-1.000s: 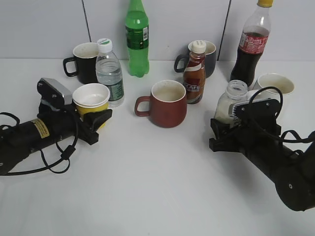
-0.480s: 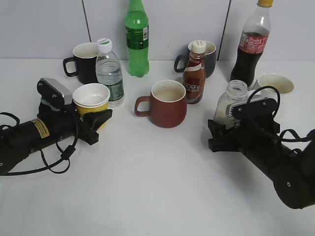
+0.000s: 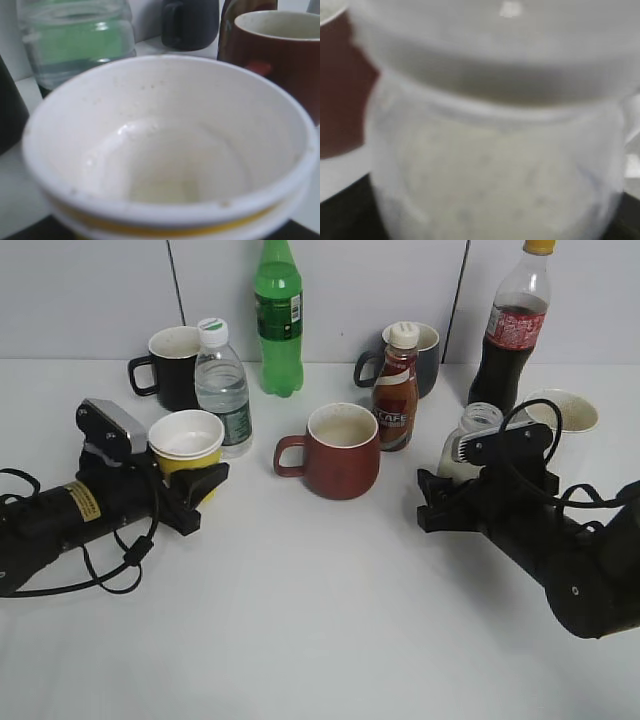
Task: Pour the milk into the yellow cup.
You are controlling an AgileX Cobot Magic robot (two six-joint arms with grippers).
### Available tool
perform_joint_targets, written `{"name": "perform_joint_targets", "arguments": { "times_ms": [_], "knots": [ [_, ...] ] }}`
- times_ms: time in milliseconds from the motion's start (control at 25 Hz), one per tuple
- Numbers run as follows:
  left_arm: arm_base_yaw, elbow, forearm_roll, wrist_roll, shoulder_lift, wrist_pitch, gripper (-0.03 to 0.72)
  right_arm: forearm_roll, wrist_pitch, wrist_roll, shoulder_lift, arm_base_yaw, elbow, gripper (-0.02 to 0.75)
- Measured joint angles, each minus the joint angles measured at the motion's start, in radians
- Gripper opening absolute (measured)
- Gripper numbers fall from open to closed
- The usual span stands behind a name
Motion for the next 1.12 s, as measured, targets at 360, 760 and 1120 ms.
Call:
{"name": "perform_joint_targets", "arguments": {
  "times_ms": [360,760,1120],
  "knots": [
    [0.0,0.0,0.018,0.0,0.0,0.0,0.379,0.007,0.0,-0.005,0.0,0.0,-0.001,0.451],
    [-0.025,0.0,0.032,-0.056,-0.068,0.0,0.378,-0.05,0.053,-0.061,-0.164,0.002,0.007,0.452],
    [-0.16,-0.001,0.013,-0.071,-0.111,-0.001,0.378,-0.291,0.43,-0.09,-0.346,0.023,-0.174,0.452]
  ]
}}
